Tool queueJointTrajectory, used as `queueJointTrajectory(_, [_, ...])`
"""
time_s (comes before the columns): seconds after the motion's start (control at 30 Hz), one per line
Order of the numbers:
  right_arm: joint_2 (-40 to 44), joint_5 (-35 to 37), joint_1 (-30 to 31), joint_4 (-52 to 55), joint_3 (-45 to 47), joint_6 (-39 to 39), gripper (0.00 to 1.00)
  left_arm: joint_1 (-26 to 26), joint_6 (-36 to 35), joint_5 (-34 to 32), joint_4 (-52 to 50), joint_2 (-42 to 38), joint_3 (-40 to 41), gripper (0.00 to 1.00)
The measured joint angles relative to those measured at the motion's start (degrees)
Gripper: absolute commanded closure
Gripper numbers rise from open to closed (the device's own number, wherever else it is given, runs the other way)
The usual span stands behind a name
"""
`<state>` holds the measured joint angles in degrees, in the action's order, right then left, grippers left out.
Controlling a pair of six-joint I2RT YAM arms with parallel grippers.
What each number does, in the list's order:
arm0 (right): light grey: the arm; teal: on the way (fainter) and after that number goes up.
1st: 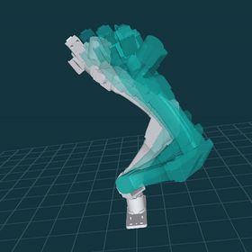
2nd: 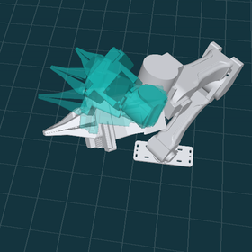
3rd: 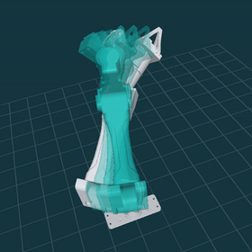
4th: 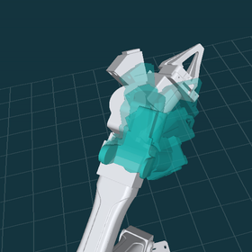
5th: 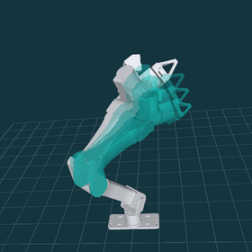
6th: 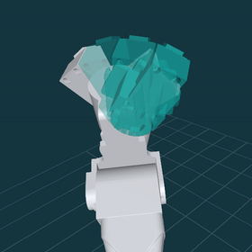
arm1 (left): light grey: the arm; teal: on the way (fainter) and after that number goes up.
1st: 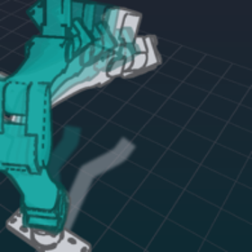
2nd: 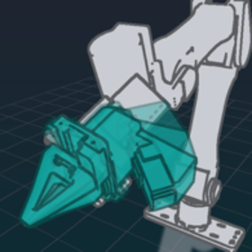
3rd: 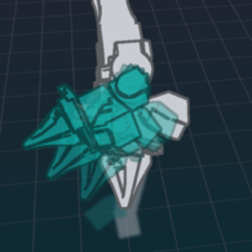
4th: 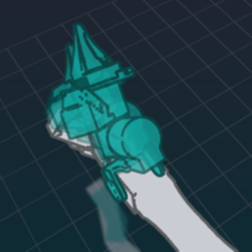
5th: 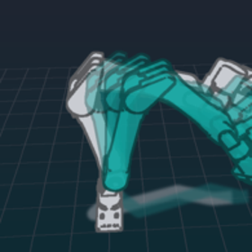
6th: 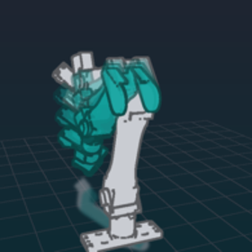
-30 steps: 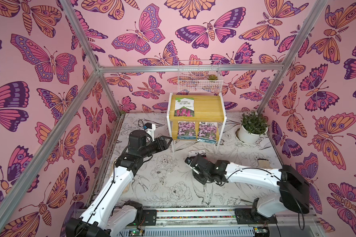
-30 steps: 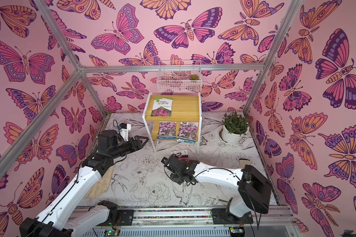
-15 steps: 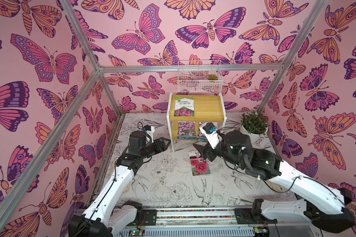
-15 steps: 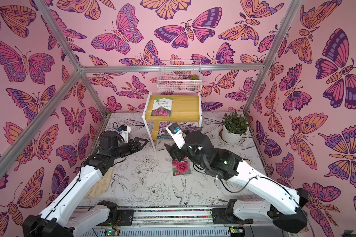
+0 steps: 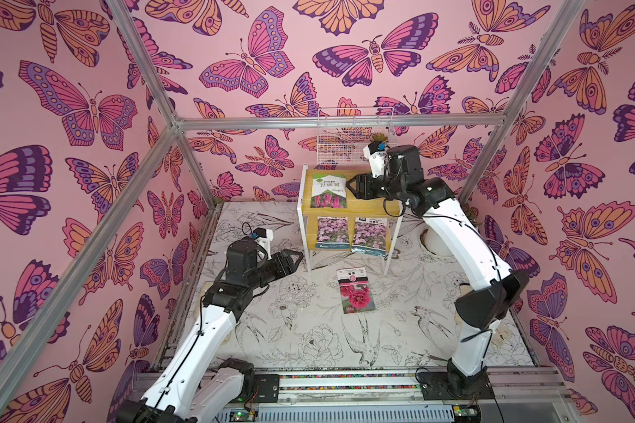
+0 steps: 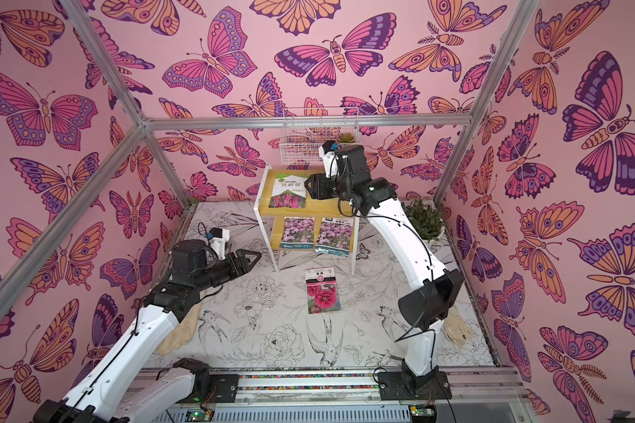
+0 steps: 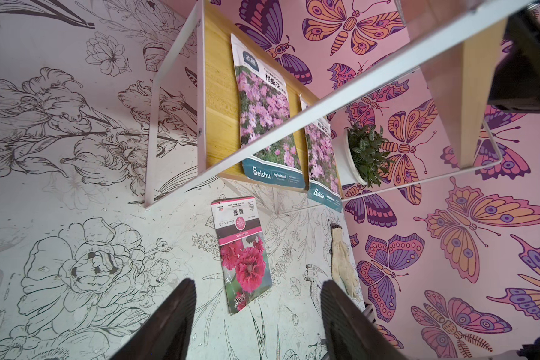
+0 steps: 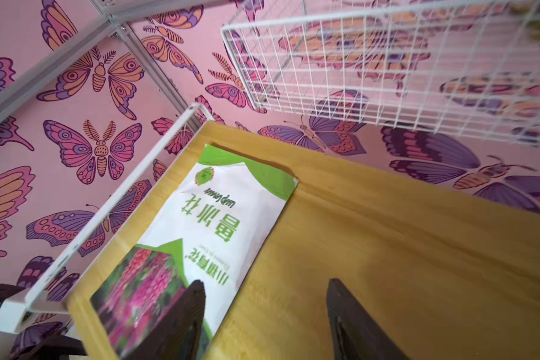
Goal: Take the seed bag off the shelf
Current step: Place the seed packet at the center of the board, then pick up the seed packet from the shelf.
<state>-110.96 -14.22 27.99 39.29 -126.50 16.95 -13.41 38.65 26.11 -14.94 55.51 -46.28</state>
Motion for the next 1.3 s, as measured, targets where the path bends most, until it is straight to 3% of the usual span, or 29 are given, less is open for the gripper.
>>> queueJointTrajectory(0.37, [-5.44,-7.67,0.28,1.73,-7.67,4.26,0.35,0.0,0.02,0.02,0.0,0.11,0.04,0.34])
queueJointTrajectory(0.63, [-5.64,-9.46,0.44,2.14,-7.93,3.78,0.36,0.0,0.02,0.0,-0.02,0.9,0.04,0.34])
queueJointTrajectory(0.77, [-5.22,-6.91,1.92,2.56,-7.63,0.42,0.34,0.0,0.02,0.02,-0.04,1.31,0.04,0.34])
queueJointTrajectory(0.87, [-1.4,-3.34,3.78,0.76,-1.97,-2.91,0.34,0.0,-0.04,0.0,-0.02,1.31,0.04,0.35])
queueJointTrajectory(1.03, [9.05,1.51,5.84,-2.54,11.13,-8.17,0.33,0.0,-4.07,-0.68,-1.09,1.2,-1.44,0.46])
queueJointTrajectory(1.3, [18.1,5.09,5.75,-7.08,19.41,-13.92,0.32,-0.72,-21.22,-2.01,-10.14,2.93,-21.18,0.43])
